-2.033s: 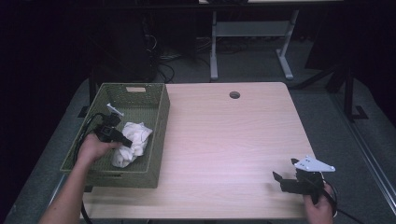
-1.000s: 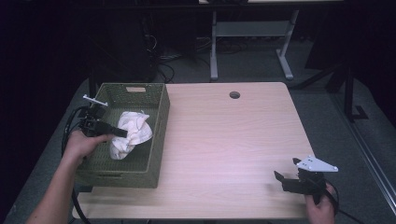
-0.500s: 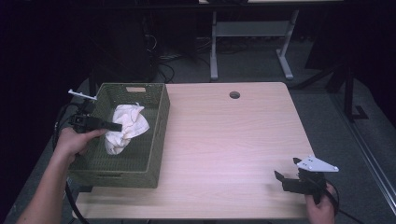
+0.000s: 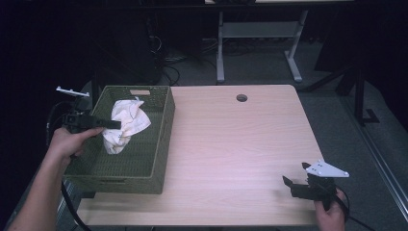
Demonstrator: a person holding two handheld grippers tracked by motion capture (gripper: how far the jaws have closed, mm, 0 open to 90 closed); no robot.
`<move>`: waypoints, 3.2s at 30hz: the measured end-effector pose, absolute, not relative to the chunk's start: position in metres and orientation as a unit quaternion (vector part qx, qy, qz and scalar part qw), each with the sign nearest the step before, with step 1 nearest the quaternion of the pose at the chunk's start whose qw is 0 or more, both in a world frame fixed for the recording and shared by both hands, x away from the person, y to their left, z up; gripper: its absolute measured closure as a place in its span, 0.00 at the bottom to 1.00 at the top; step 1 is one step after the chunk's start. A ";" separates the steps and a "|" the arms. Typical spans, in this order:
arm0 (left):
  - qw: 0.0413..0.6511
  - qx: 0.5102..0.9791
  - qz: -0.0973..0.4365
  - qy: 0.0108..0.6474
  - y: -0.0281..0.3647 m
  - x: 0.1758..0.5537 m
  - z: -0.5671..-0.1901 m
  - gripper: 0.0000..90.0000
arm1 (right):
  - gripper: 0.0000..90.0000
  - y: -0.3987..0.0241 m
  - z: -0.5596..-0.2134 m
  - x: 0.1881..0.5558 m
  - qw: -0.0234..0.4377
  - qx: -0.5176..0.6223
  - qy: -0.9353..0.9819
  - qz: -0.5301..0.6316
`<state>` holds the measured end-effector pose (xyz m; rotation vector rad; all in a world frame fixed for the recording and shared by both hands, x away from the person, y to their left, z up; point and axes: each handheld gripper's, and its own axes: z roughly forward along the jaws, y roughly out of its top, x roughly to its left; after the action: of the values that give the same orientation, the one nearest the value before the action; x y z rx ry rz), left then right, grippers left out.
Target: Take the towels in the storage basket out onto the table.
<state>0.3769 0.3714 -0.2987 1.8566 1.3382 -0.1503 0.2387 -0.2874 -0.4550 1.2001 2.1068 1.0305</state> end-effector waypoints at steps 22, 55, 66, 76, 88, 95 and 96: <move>0.450 0.747 -0.076 0.483 0.335 0.379 -0.267 0.82 | 0.15 -0.287 -0.454 0.239 0.251 0.438 0.775 0.380; 0.424 0.781 -0.098 0.449 0.236 0.402 -0.272 0.82 | 0.15 -0.289 -0.451 0.238 0.252 0.436 0.773 0.386; 0.417 0.790 -0.106 0.437 0.188 0.409 -0.282 0.82 | 0.15 -0.289 -0.451 0.238 0.249 0.439 0.772 0.386; 0.403 0.805 -0.113 0.419 0.151 0.413 -0.292 0.82 | 0.15 -0.291 -0.450 0.237 0.251 0.439 0.771 0.388; 0.385 0.818 -0.112 0.412 0.110 0.416 -0.312 0.81 | 0.15 -0.291 -0.449 0.237 0.251 0.436 0.772 0.389; 0.376 0.822 -0.124 0.410 0.081 0.419 -0.329 0.81 | 0.15 -0.291 -0.449 0.237 0.250 0.438 0.770 0.391; 0.376 0.822 -0.124 0.410 0.081 0.419 -0.329 0.81 | 0.15 -0.291 -0.449 0.237 0.250 0.438 0.770 0.391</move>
<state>0.4187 0.0811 -0.3295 2.1019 1.0490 -0.3166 0.2369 -0.2915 -0.4491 1.1918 2.0960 1.0643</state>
